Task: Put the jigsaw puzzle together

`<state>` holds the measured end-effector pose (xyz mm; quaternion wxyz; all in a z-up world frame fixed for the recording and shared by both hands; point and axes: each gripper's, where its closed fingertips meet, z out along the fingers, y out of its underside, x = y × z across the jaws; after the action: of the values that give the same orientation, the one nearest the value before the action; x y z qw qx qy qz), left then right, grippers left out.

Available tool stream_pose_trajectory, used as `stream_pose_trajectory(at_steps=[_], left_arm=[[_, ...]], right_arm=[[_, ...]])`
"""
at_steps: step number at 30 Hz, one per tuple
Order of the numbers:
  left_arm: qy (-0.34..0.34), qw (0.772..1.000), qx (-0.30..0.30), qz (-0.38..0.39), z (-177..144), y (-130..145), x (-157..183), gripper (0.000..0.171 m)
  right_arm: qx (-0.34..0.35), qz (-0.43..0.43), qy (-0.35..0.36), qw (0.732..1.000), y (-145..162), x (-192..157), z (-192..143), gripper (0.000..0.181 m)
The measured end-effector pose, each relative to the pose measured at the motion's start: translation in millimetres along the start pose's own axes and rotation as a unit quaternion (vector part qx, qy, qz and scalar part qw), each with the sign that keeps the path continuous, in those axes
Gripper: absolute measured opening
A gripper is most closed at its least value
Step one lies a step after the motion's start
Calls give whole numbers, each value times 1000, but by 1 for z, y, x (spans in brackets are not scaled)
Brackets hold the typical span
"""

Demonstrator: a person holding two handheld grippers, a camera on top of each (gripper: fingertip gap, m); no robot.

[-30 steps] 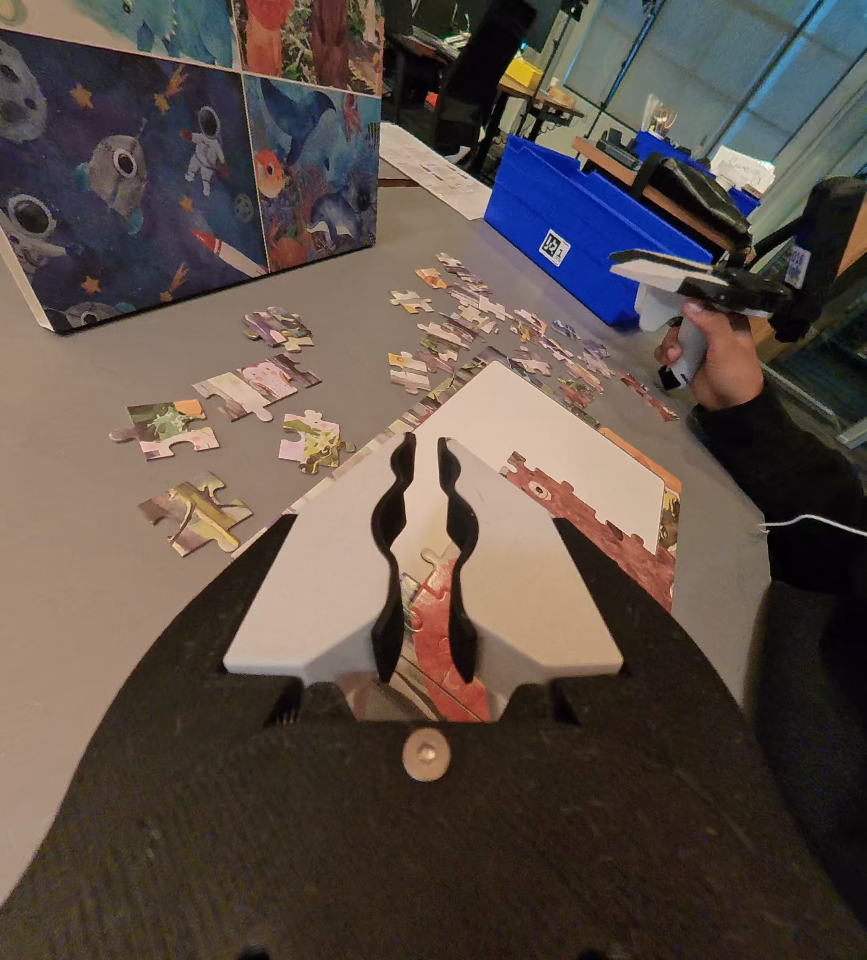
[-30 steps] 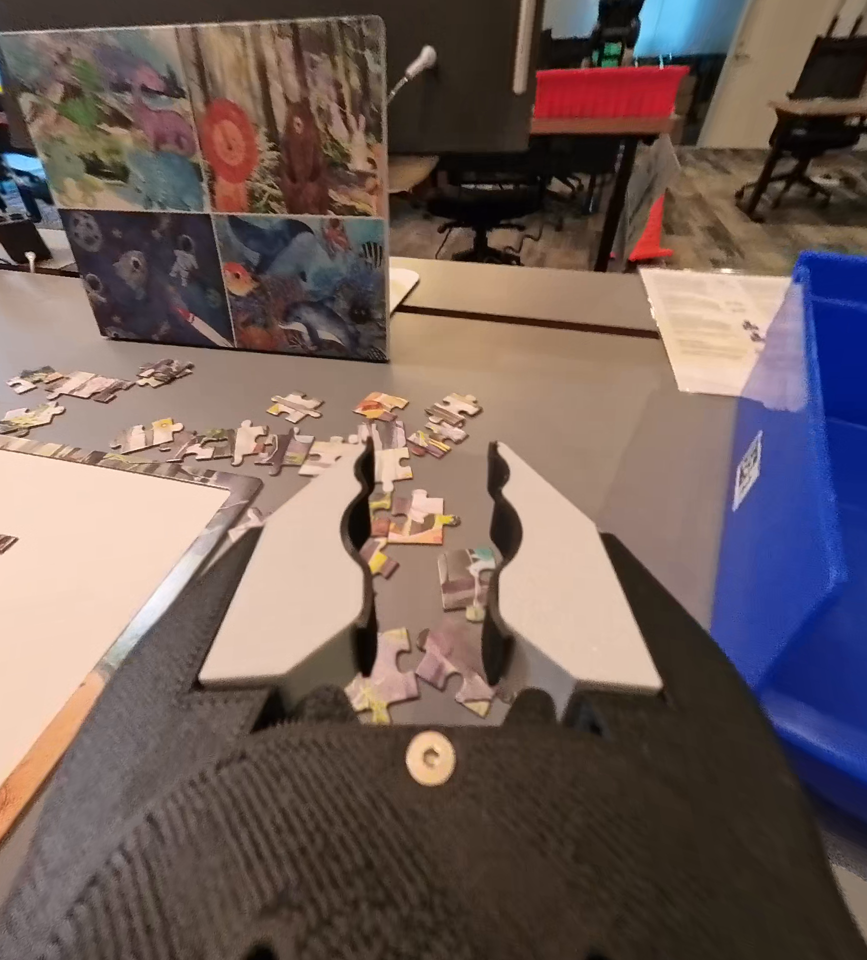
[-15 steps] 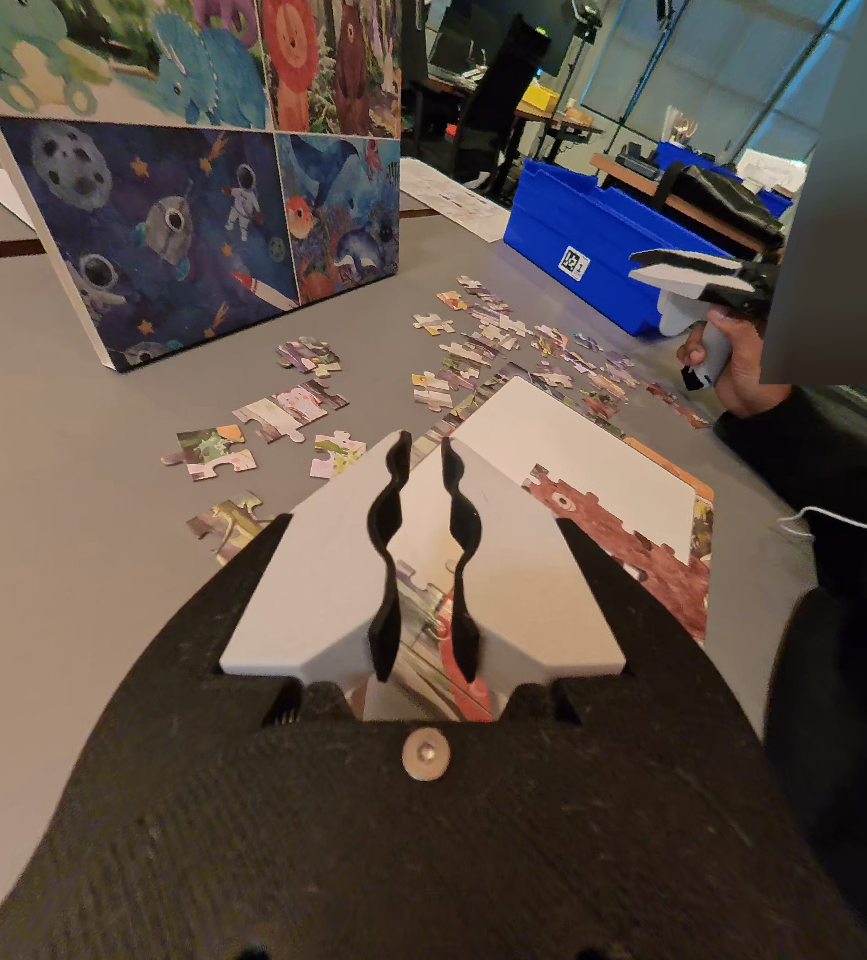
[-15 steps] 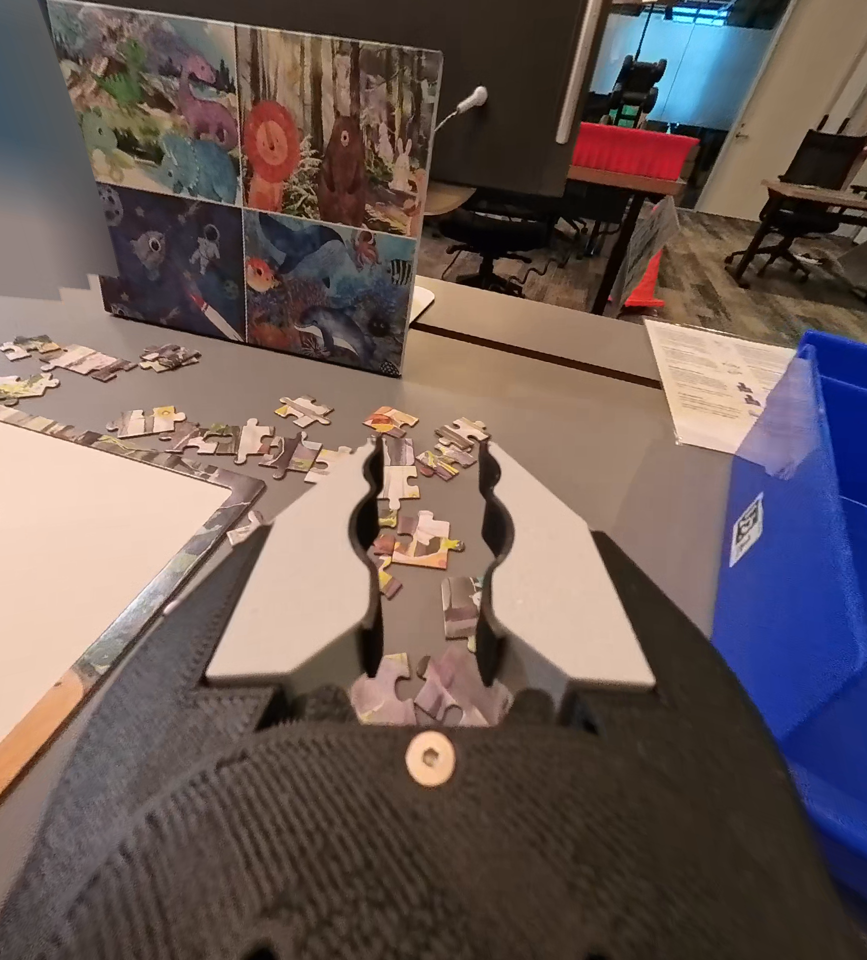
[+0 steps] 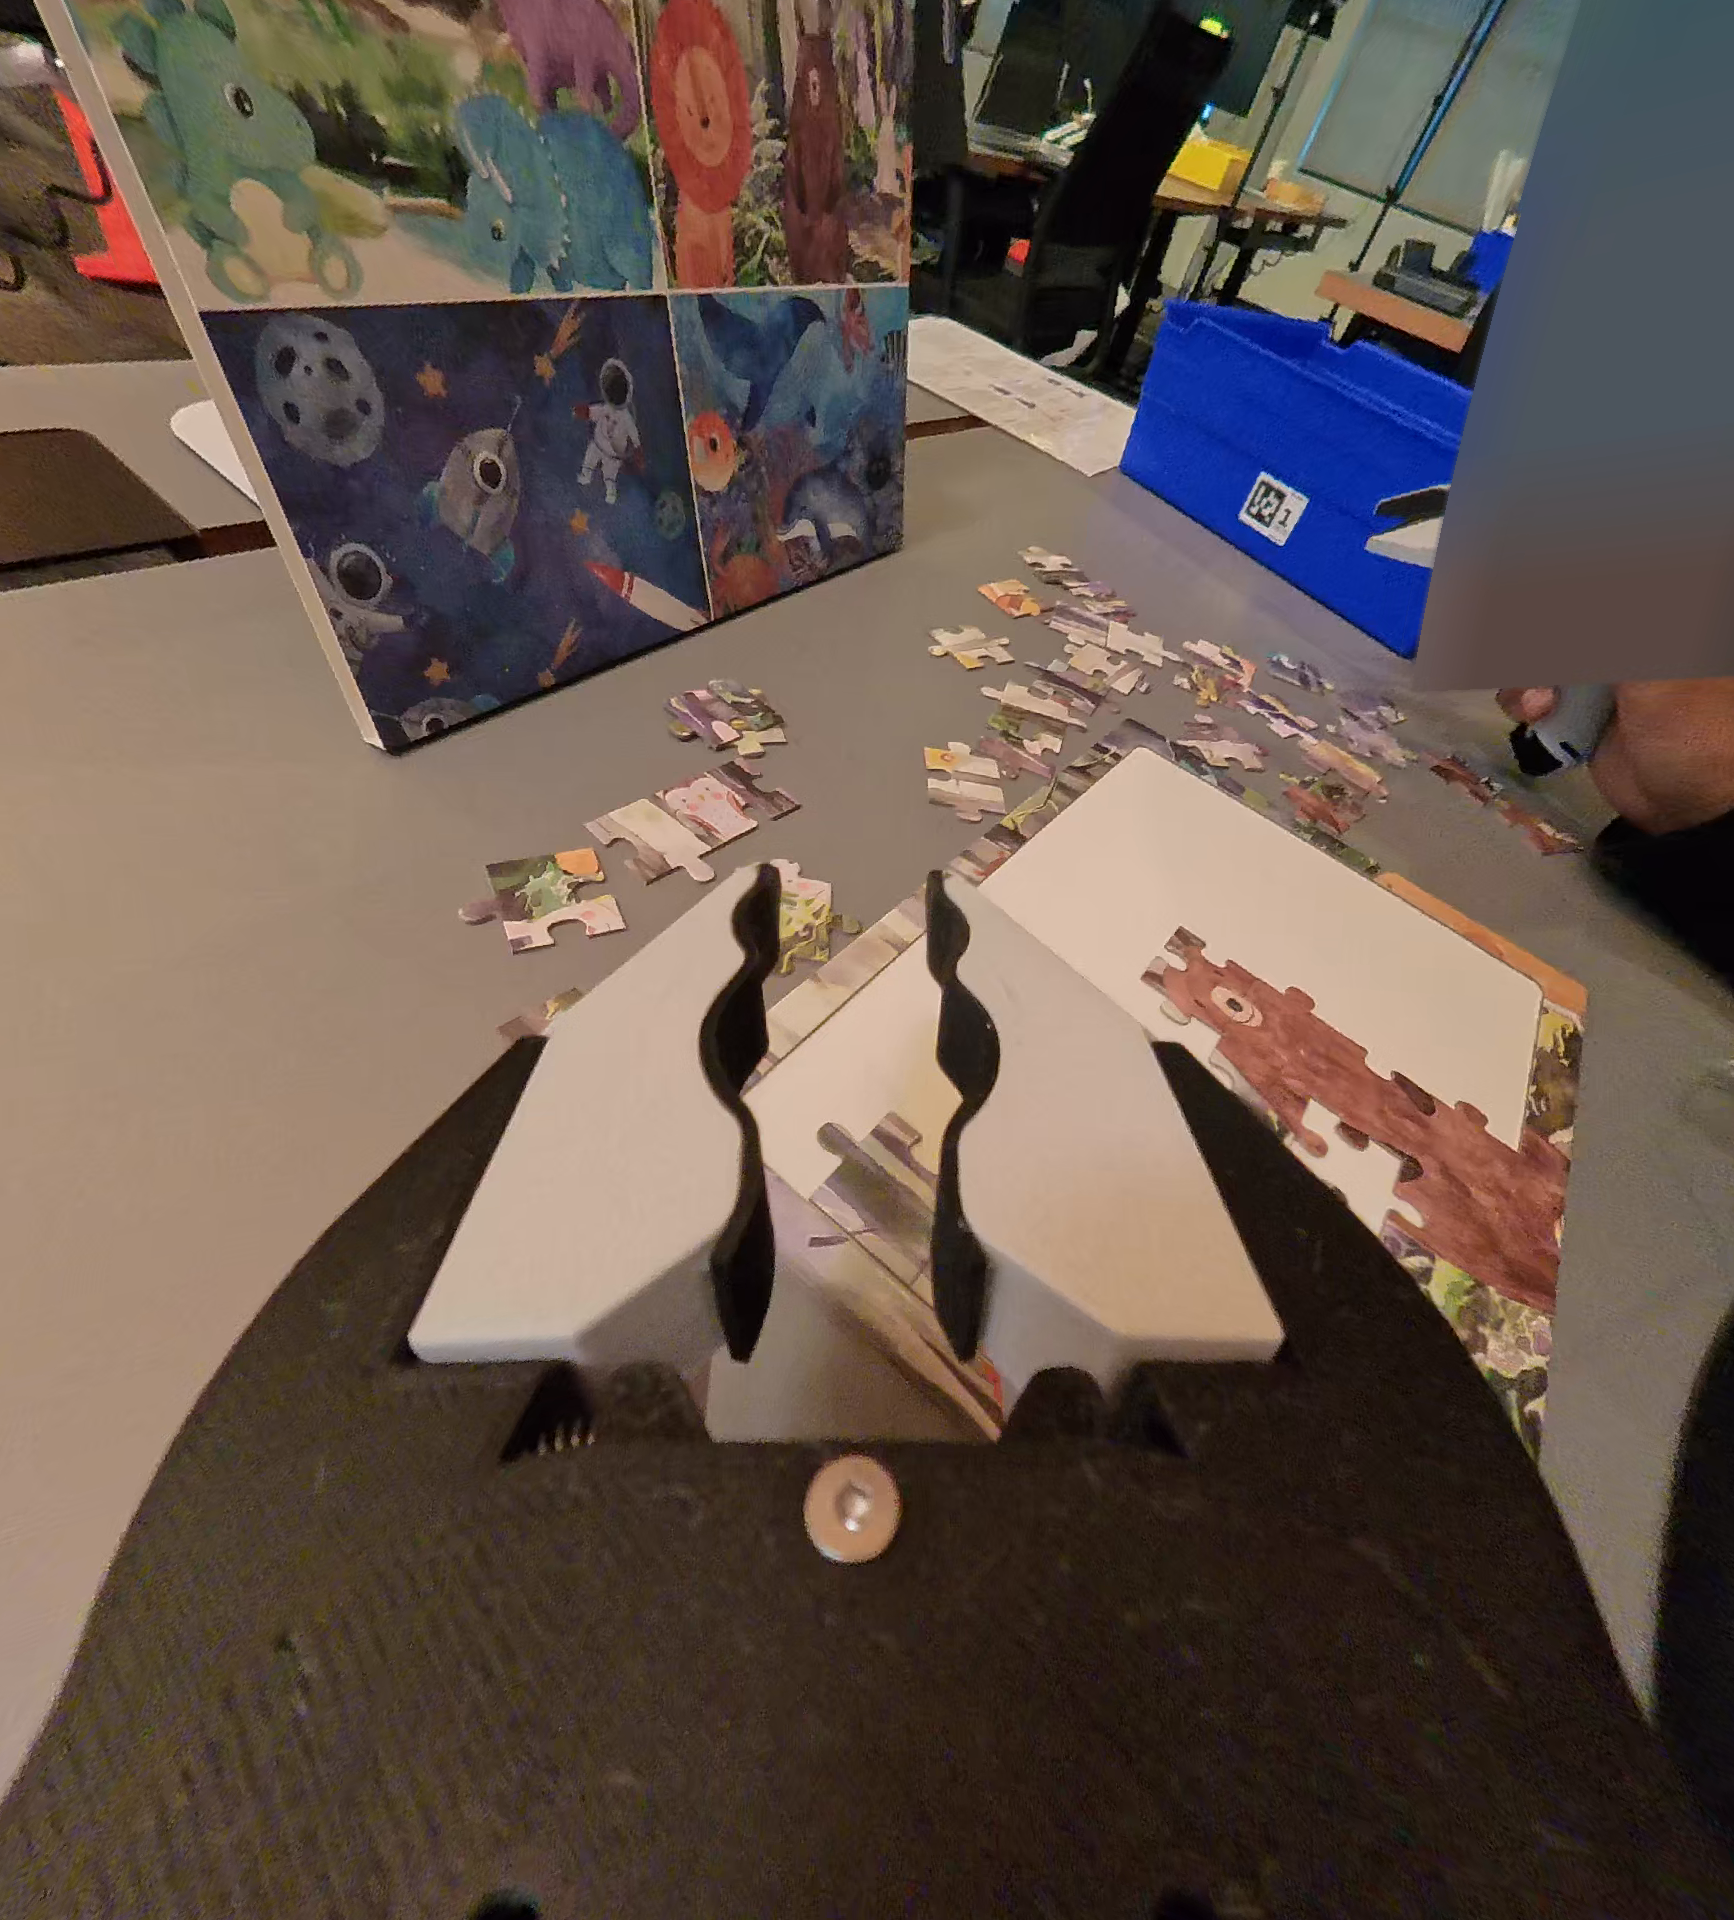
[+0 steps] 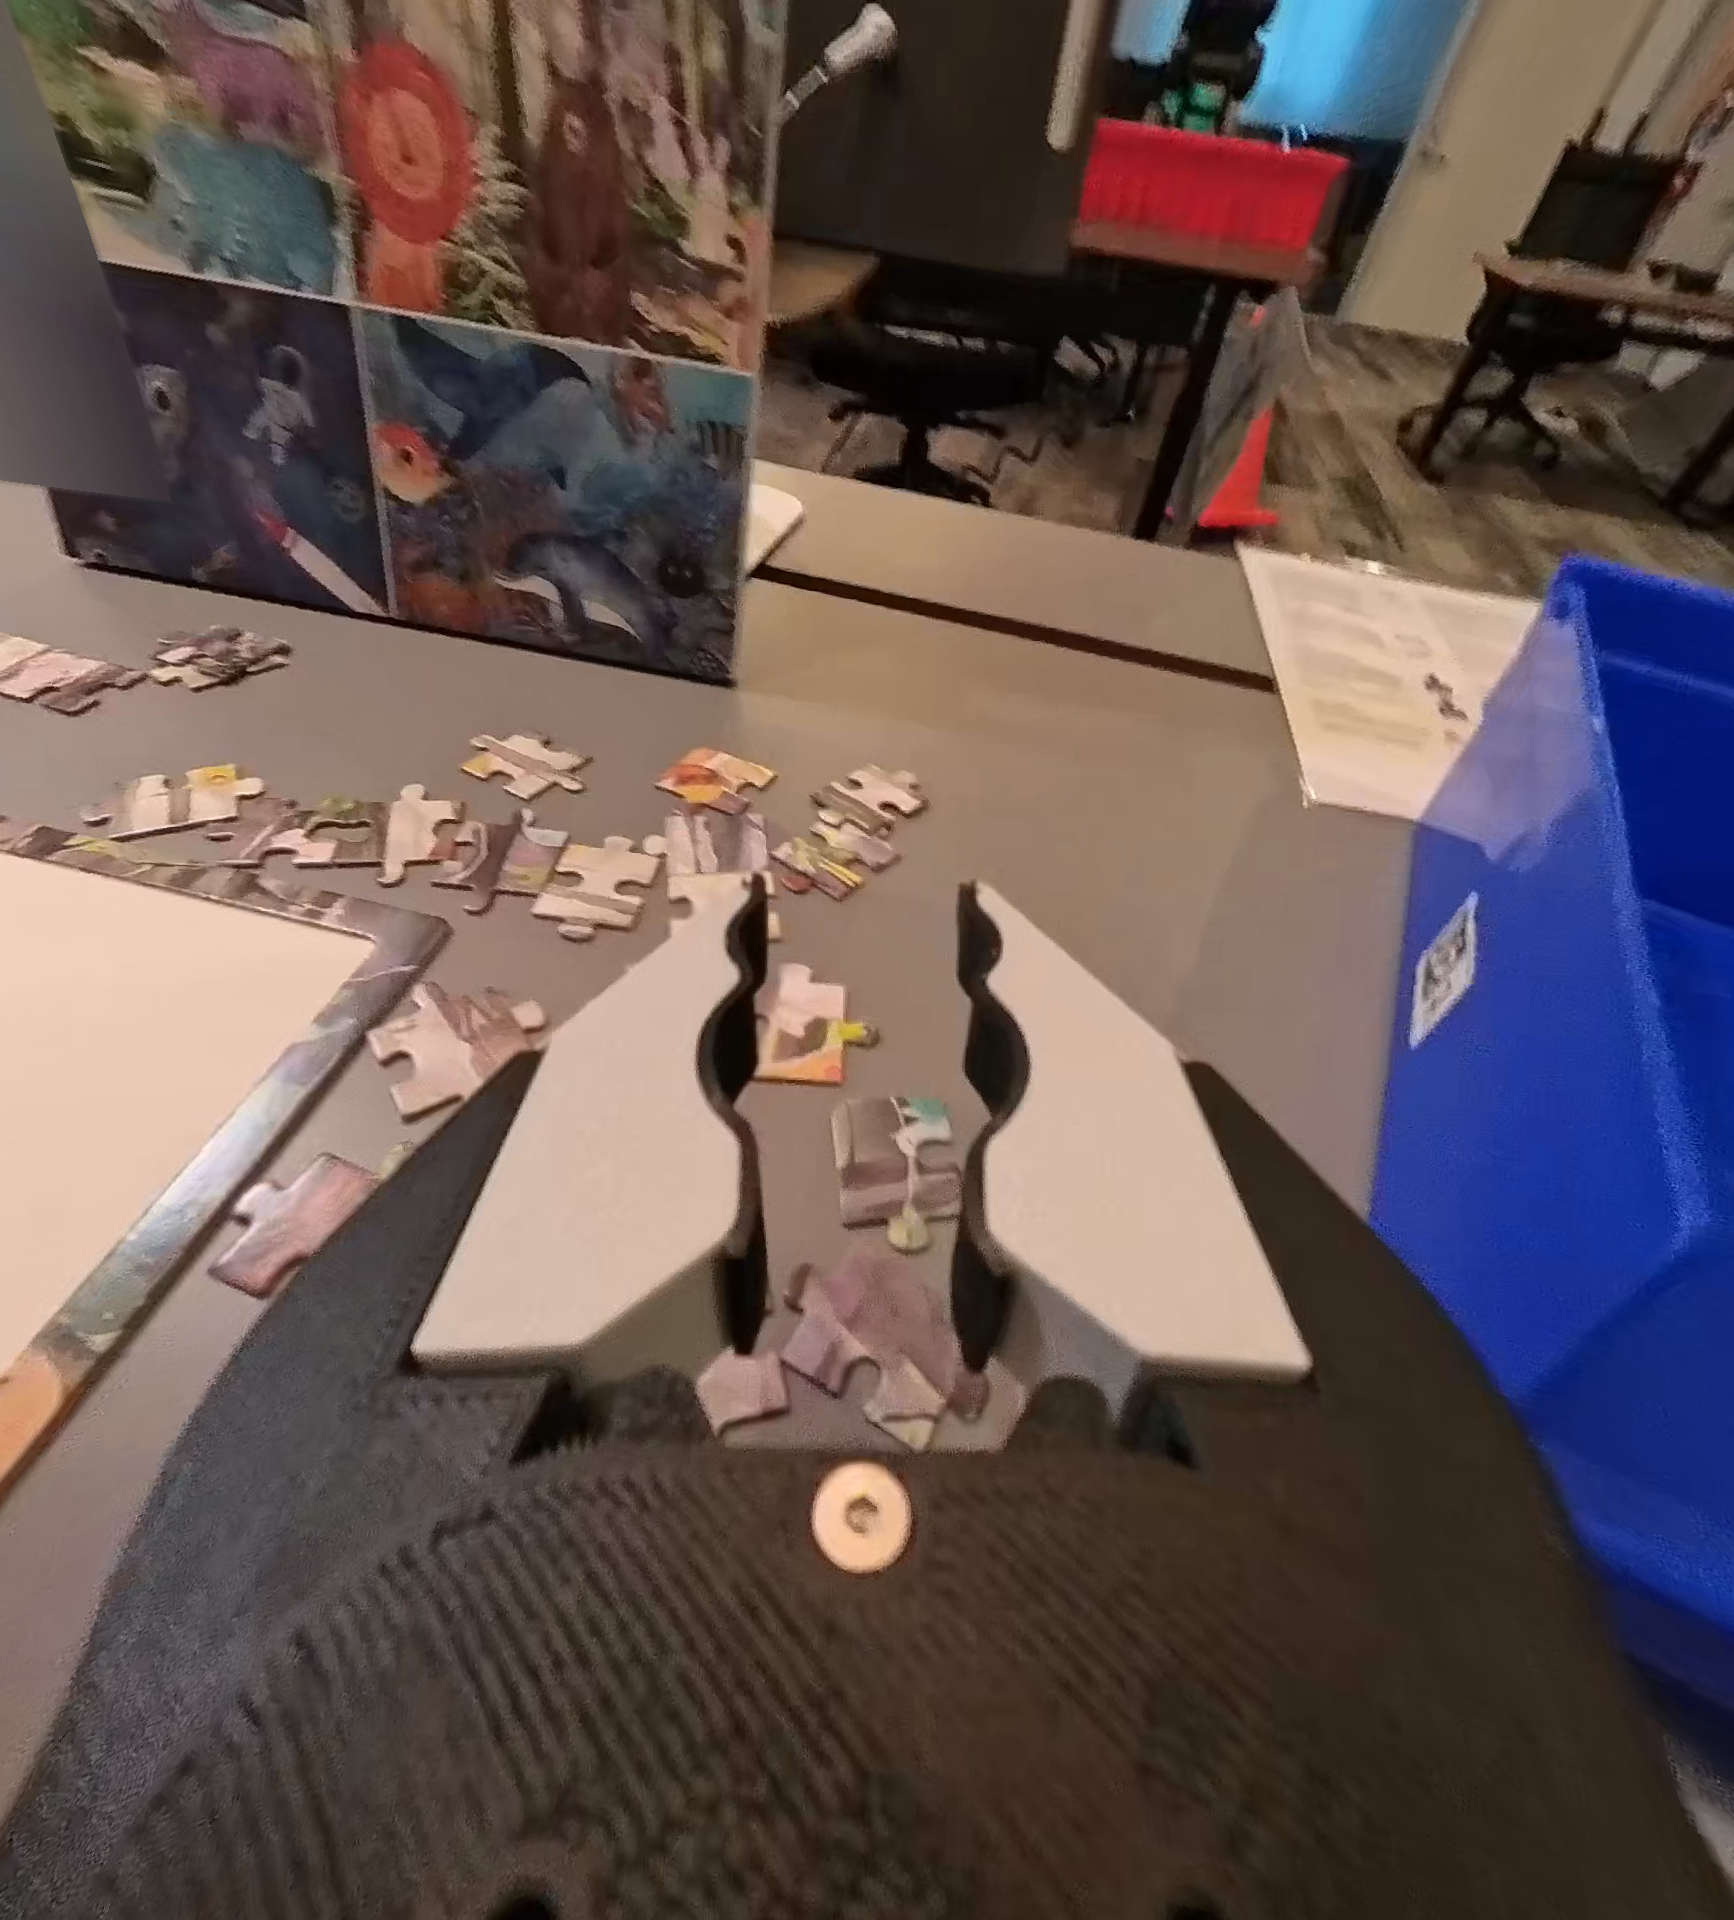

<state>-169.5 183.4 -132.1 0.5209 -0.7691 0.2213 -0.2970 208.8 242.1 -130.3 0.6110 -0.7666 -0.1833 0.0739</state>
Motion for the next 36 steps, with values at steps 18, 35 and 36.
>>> stream_pose_trajectory(at_steps=[18, 35, 36], left_arm=[[-16, 1000, 8, 11, -1, -1, -8, 28], [-13, 999, 7, 30, 0, -3, 0, 30], [-13, 999, 6, 31, 0, -3, 1, 30]], right_arm=[[-225, 25, 66, 972, 81, 36, -2, 9], [-263, -89, -16, 960, 80, -25, 7, 0], [-260, -92, -25, 961, 79, -29, 8, 0]])
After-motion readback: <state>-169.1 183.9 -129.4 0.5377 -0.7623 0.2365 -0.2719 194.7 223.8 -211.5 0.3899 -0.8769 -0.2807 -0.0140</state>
